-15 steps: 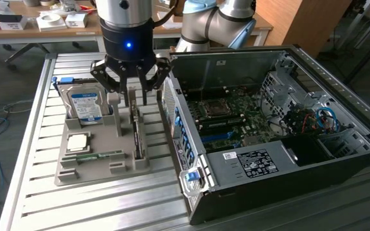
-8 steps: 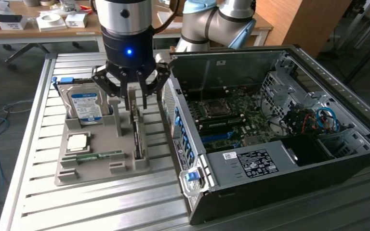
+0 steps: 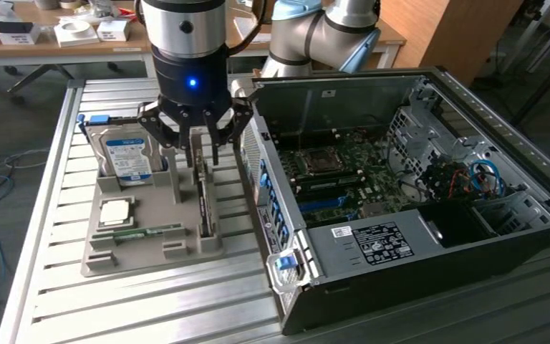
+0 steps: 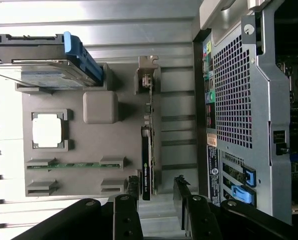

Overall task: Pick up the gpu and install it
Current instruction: 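Pick up the gpu and move the gpu toward the slot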

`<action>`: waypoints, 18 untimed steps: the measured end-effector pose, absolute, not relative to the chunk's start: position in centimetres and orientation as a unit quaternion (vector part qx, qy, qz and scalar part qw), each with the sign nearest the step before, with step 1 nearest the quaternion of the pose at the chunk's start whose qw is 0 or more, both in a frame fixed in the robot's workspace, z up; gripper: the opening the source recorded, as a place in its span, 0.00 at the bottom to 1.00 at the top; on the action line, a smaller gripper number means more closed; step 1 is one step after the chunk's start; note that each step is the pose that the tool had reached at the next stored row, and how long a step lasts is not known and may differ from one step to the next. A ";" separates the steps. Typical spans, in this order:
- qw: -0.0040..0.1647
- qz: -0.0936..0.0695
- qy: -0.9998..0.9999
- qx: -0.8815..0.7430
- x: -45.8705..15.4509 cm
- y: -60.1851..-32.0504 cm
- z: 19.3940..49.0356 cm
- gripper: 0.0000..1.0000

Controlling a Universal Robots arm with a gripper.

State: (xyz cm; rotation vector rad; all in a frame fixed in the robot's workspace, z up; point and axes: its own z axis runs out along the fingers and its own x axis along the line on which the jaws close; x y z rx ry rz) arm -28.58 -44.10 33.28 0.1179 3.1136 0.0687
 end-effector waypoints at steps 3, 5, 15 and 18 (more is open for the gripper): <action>0.013 0.022 0.999 0.038 -28.6 -43.9 33.1 0.42; 0.013 0.022 0.999 0.038 -28.7 -43.6 32.9 0.42; 0.013 0.022 0.999 0.038 -29.2 -43.3 32.5 0.42; 0.013 0.022 0.999 0.038 -29.3 -43.3 32.4 0.42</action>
